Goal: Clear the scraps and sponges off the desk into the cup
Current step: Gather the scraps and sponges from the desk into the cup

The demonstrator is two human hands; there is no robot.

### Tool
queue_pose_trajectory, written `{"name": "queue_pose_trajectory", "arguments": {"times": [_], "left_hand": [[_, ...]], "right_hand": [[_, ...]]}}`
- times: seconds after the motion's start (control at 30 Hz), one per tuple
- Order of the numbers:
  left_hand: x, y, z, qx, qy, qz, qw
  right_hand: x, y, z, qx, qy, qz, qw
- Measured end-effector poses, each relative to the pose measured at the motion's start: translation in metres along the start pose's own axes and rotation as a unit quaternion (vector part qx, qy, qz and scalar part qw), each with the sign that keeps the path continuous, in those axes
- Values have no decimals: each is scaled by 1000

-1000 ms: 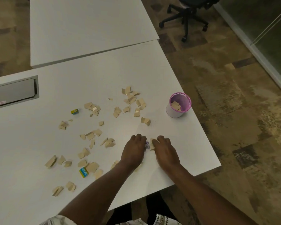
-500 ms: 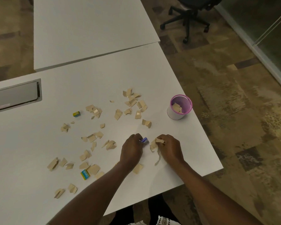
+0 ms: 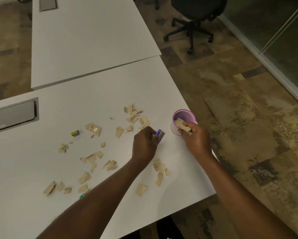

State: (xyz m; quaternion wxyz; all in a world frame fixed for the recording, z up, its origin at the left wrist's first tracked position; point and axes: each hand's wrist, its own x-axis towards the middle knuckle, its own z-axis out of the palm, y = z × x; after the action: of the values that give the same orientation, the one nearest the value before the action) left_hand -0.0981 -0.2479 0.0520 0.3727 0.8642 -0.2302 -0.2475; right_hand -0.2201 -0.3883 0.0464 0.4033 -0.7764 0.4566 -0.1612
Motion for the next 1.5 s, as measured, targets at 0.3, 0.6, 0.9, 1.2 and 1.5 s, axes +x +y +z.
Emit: {"name": "queue_pose_trajectory", "arguments": {"times": [0.3,0.6,0.9,1.2,1.5], "left_hand": [[69,77,31,84,-19,60,994],[86,81,52,188,-74,107,973],[76,75,36,136,-62,146,978],[12,-20,0,150,-69,151,975],[-61,-132,-25,276,-266,205,901]], "right_hand": [[67,-3,-14,-263,-56,-109,957],[79,-6,-18,-249,-117,-119,954],[65,-18,-31,-177,-97,-92,975],[-27,-6,-2,-166,-191,-54,966],[-88,25,56,-223,-306,91,921]]}}
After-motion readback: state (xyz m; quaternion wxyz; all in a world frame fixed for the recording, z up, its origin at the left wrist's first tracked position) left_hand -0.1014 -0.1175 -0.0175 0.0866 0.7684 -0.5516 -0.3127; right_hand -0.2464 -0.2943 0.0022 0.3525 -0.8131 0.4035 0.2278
